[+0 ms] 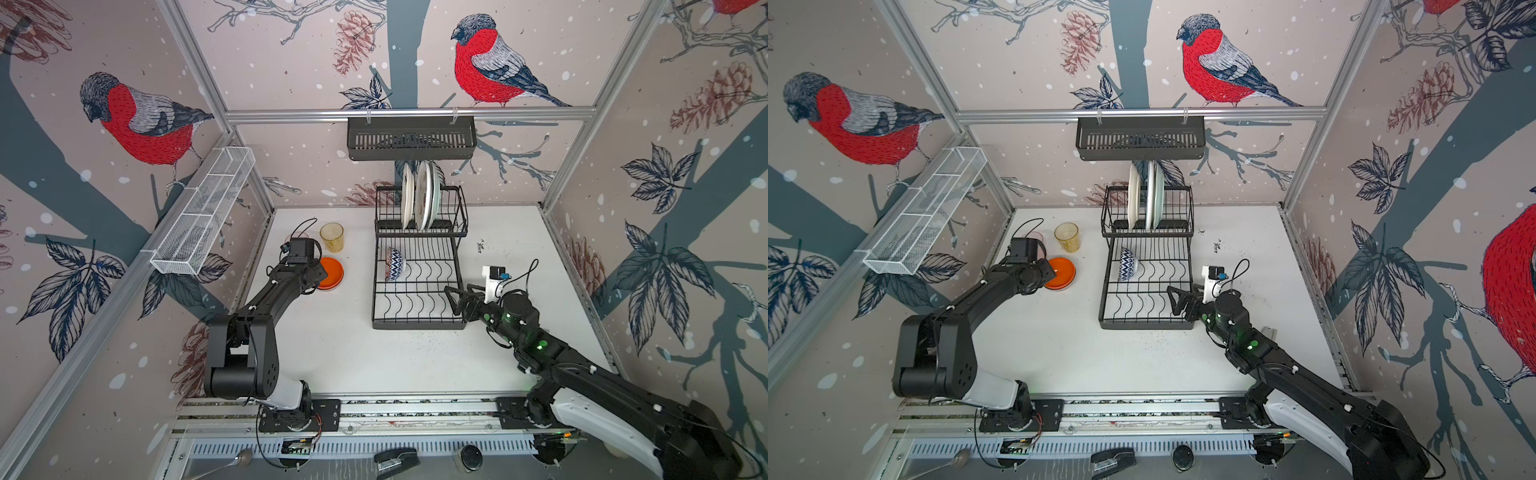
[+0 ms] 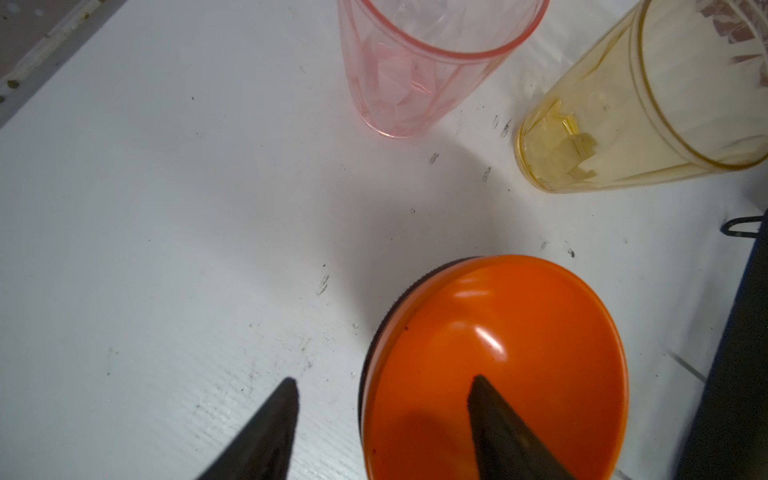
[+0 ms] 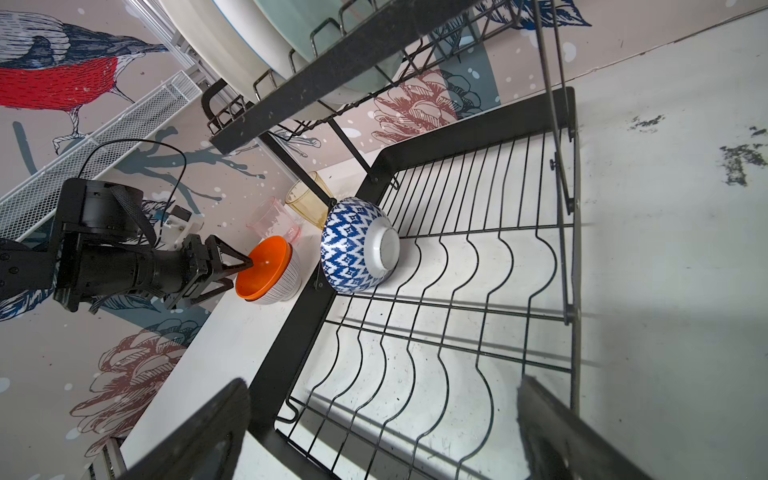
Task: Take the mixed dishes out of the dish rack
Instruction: 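Lower the orange bowl into the striped bowl and open the left gripper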
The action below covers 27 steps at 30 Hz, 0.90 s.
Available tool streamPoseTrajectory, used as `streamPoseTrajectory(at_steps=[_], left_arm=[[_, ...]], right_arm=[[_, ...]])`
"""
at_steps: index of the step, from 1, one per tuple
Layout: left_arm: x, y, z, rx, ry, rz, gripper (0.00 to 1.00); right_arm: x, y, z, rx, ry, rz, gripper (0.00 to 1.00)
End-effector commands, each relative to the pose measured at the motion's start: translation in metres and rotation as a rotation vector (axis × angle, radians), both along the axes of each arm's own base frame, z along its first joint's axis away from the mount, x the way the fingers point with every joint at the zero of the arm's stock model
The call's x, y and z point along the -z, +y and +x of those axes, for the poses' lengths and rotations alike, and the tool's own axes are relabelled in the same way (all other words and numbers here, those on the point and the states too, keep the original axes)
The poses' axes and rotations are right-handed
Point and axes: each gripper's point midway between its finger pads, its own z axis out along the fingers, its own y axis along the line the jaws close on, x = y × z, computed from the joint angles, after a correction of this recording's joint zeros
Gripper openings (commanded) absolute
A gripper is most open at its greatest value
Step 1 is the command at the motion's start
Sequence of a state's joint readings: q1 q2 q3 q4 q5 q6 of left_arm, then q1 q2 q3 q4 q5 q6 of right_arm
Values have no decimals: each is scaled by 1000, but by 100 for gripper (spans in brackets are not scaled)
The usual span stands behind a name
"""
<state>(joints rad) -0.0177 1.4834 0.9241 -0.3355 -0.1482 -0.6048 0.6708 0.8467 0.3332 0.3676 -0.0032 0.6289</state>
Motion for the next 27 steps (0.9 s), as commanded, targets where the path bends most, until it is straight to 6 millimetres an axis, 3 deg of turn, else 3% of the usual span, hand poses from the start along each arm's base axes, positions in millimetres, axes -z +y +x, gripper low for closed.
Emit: streamPoseTrajectory(at_steps=[1,12,18,22,27], left_arm=[[-8,-6,-1,24,-14,-30,96],[-18,-20,-6,88,-60,-62,97],[-37,-51,-13,164,-158,-63,97],[-40,-70,-16,214,-175,-106,97],[-43,-96,-21,300,-233,-147,97]], right_arm=[[-7,1,1,-3,-20,9,100],[2,4,6,3,17,-13,99],[2,13,9,-18,27,-14,99],[4,21,13,-20,55,-37,100],[10,48,12,-68,73,-63,100]])
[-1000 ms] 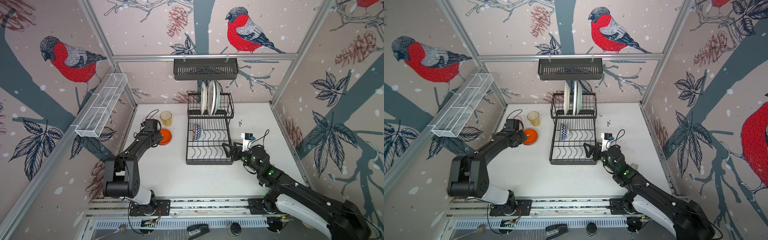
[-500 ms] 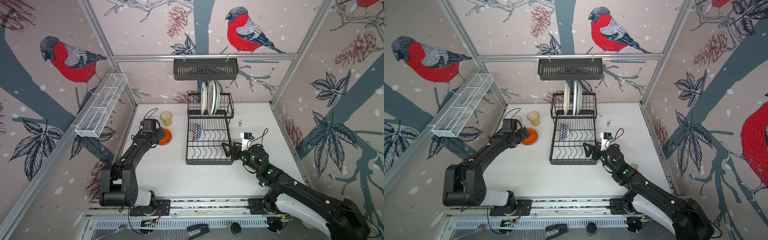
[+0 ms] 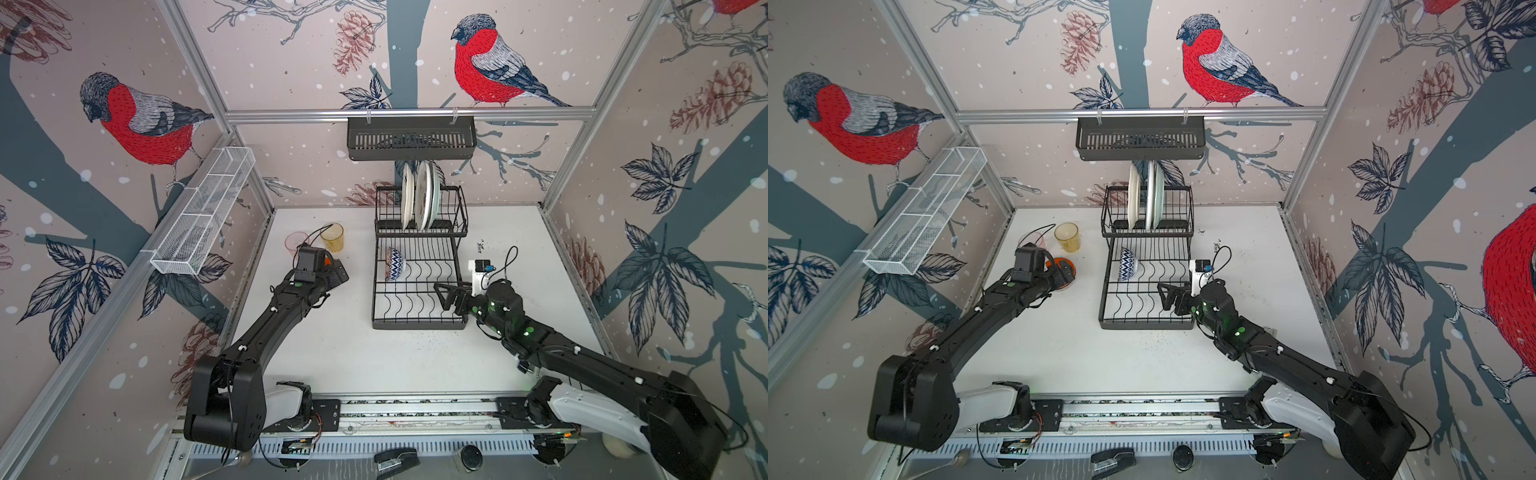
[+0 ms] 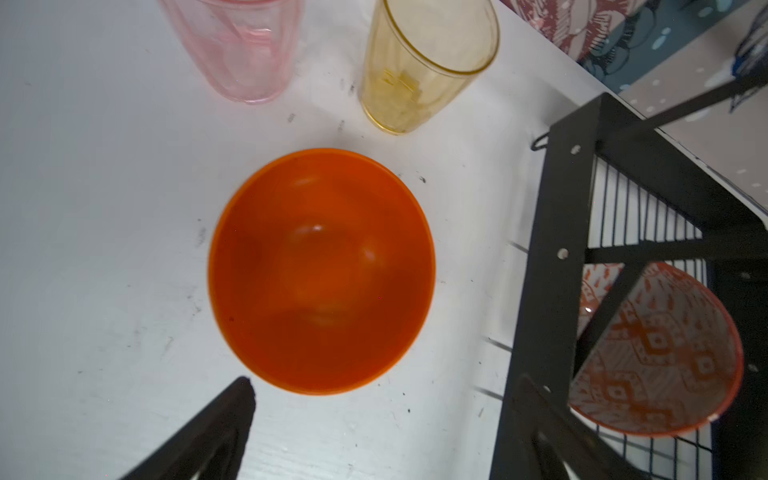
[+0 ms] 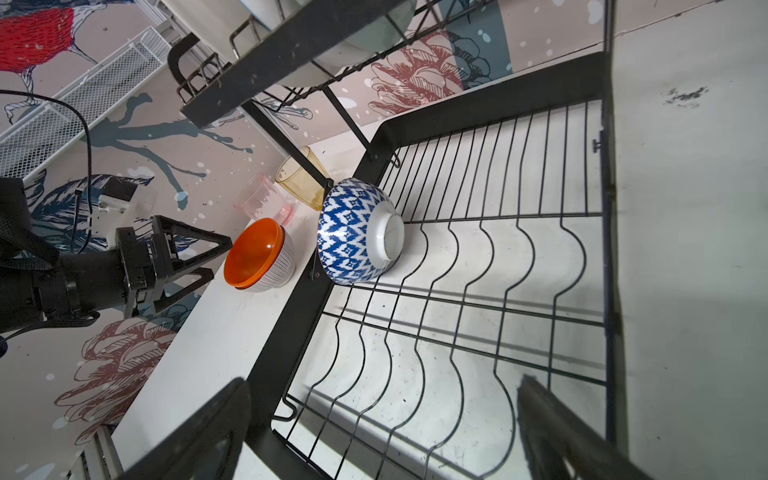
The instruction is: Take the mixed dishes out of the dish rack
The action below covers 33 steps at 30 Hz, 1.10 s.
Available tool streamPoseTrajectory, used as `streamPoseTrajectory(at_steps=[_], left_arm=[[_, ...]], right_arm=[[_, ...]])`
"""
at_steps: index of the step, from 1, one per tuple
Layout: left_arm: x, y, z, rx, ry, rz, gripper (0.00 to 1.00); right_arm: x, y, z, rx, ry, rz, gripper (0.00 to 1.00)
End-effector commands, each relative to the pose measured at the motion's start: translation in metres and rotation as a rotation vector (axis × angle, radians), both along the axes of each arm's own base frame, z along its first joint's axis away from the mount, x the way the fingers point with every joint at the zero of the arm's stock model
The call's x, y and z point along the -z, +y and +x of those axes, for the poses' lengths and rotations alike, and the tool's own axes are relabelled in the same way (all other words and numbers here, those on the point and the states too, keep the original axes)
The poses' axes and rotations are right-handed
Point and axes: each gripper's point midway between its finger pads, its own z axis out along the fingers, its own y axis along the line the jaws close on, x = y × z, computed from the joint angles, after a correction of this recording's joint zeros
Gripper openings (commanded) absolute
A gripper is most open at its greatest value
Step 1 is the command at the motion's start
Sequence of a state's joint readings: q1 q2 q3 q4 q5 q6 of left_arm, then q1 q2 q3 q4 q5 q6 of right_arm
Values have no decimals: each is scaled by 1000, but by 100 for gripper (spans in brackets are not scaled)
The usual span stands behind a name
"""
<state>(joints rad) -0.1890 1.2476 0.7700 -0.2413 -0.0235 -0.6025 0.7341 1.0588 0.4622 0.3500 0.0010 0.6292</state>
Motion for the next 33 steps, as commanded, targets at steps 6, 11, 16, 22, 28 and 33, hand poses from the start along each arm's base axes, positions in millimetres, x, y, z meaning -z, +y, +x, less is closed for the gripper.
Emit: streamPoseTrajectory(at_steps=[6,11,16,22,28,33], left_arm=[[-13,-43,-1,129,-122,-73,97],[-9,-71,-6,213,-156,-68,97],[-8,-75,-12,246,-183,-54,97],[-18,-74,-24,259,-231,-81,97],[-26,-63,-31,227,-281,-58,97],[-21,-63,-31,229,-285,-54,97]], right_arm=[[5,48,15,-58,19,-35,99],[-3,69,23,-103,-26,-18,99],[3,84,41,-97,-10,-71,100],[21,101,64,-86,30,-93,99],[38,120,79,-95,48,-110,99],[46,128,87,-55,14,-129,100]])
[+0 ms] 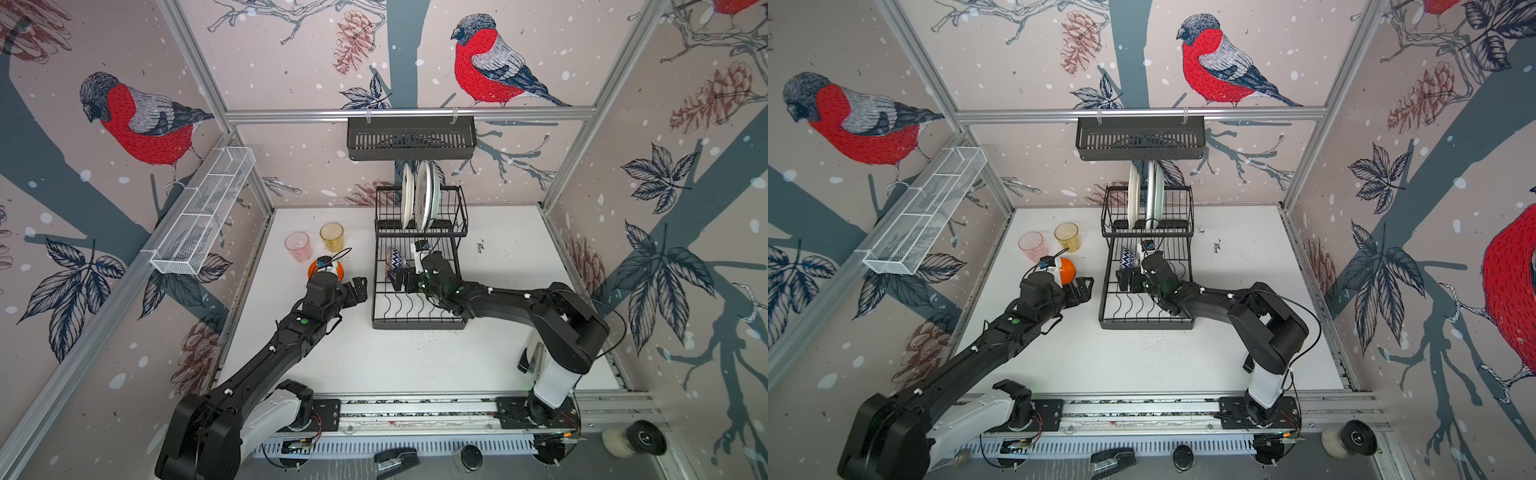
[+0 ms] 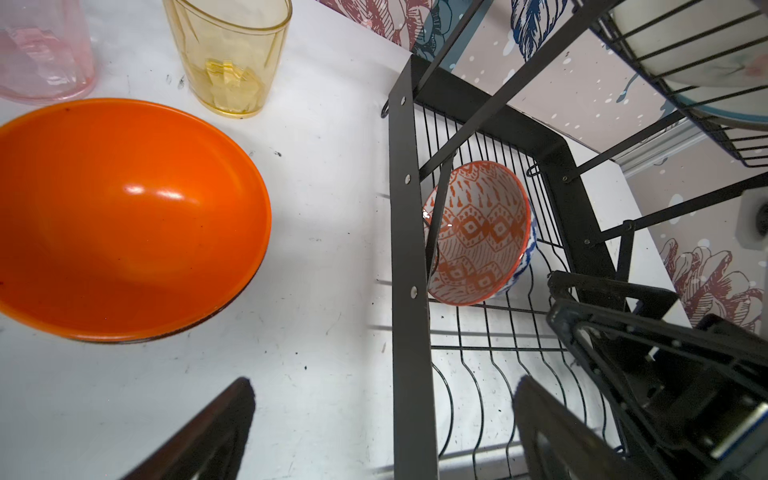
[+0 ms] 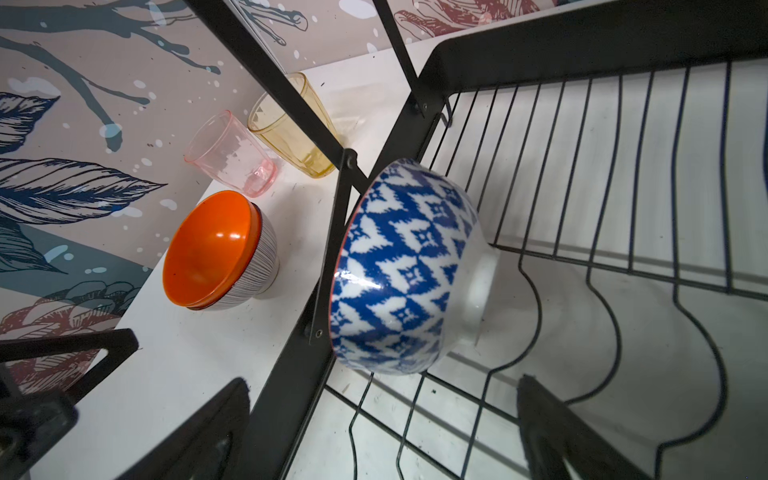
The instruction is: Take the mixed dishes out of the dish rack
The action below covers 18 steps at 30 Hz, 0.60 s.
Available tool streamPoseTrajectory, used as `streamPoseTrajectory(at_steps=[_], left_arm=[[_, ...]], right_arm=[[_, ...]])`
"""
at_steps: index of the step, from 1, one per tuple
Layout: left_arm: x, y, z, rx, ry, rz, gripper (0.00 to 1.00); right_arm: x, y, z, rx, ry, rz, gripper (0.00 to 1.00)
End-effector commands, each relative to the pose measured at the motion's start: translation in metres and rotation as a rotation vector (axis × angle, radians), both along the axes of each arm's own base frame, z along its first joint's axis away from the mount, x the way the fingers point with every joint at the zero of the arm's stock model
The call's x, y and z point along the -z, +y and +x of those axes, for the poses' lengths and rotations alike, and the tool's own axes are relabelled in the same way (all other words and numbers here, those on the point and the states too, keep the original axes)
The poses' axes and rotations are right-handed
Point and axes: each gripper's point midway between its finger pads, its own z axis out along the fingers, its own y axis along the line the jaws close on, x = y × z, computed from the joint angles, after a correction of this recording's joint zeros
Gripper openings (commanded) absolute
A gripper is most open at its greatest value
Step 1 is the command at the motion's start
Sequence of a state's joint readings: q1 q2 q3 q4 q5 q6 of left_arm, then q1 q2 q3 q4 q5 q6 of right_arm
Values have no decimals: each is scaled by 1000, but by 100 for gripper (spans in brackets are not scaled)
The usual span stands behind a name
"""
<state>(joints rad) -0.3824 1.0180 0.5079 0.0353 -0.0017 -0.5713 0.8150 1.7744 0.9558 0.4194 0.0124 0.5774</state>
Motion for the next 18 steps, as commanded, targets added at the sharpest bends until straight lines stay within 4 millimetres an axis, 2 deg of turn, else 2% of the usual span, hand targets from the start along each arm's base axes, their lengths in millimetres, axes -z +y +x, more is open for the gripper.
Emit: streamPoseTrajectory(at_steps=[1,8,18], left_arm=[[-7,-2,7,1,-41,1,97],[3,-4,10,10,-10,12,97],[11,-6,11,17,8,14,97]], right_arm=[[-9,6,9,42,-81,11,100],[3,4,21,123,-114,-1,99],[14,13,28,108,-117,6,85]])
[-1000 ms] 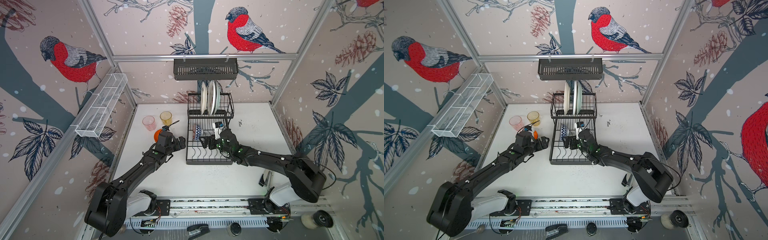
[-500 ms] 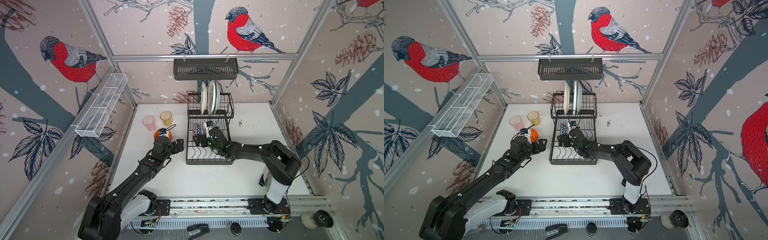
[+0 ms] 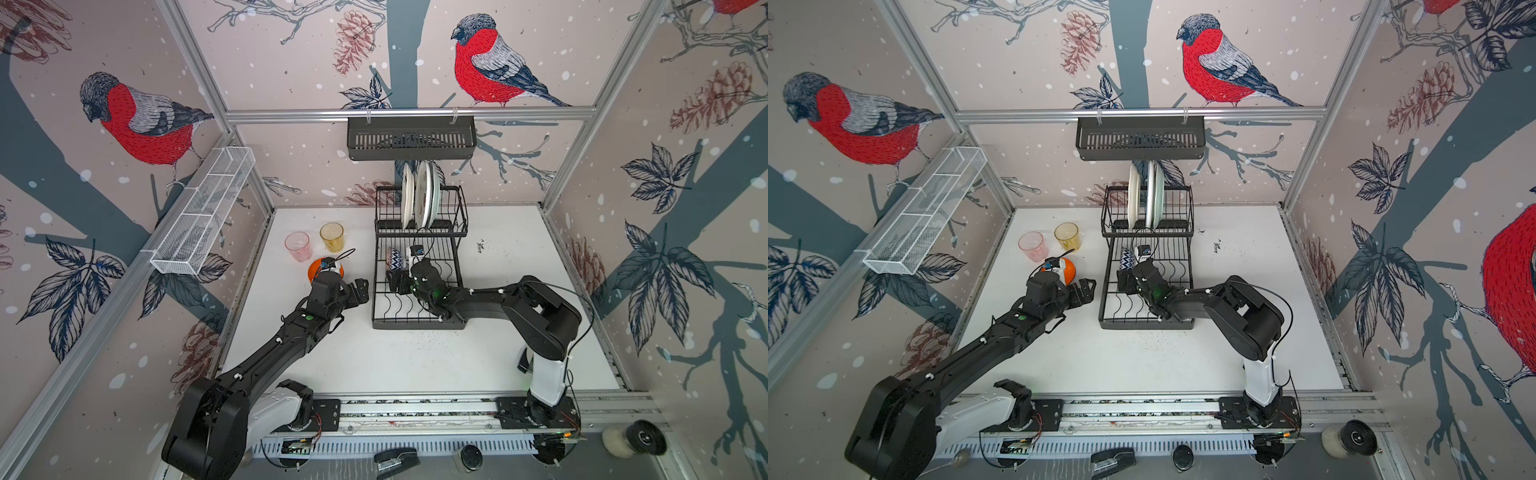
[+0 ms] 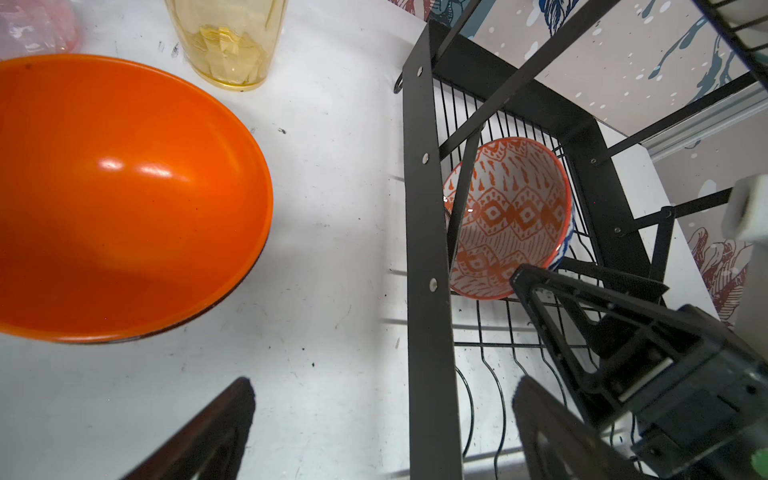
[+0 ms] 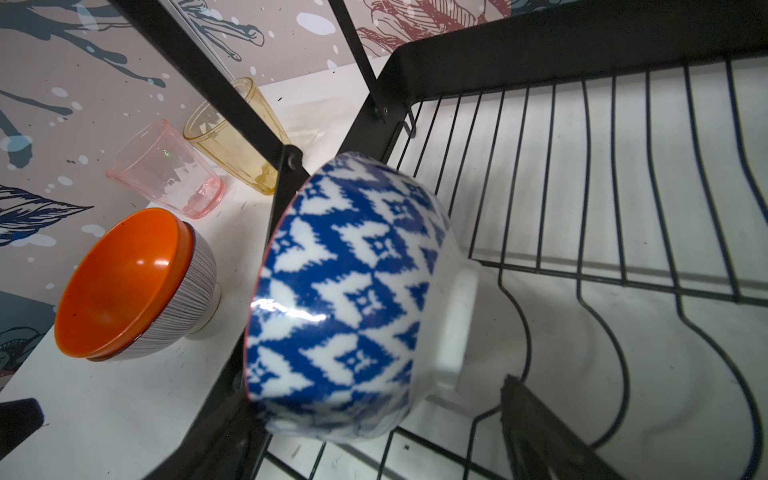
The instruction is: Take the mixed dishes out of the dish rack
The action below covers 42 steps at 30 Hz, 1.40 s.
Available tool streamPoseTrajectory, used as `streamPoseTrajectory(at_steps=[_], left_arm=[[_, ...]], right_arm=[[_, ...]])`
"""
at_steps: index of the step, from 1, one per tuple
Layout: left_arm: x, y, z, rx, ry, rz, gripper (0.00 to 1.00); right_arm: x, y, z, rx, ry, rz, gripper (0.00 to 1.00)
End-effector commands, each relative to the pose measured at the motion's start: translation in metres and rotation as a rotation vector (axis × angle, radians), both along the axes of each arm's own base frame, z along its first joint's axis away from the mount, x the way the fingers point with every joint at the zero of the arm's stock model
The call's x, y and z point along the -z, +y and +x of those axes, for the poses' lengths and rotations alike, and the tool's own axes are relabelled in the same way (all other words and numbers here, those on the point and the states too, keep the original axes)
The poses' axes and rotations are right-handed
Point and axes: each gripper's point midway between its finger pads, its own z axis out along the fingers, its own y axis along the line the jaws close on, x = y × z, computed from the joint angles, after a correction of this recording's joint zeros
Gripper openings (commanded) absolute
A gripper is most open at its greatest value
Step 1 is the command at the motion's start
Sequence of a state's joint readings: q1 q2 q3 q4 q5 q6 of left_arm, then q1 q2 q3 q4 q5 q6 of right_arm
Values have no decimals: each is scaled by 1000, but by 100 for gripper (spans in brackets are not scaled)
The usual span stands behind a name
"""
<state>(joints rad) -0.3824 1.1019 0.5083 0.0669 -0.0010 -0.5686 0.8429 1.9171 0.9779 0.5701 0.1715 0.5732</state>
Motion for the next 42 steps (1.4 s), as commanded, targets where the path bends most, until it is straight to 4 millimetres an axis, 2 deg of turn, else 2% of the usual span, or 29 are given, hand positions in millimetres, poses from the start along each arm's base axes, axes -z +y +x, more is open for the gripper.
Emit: streamPoseTrajectory(at_steps=[1,18,29,35,42], left_arm=[[-8,-4,5,17,-37,-8,97],[-7,-8,5,32,-31,-25,97],[-8,-7,5,24,-35,-23,97],[-8,-8,5,27,-33,-26,97],[-7,-7,5,27,-31,-23,97]], right_arm=[[-11,8,5,-6,-39,26,84],[-4,14,14,-4,3,28,82],[5,17,15,6,28,0,68],[2,16,13,1,6,-8,59],[-3,15,13,29,-39,-57,55]])
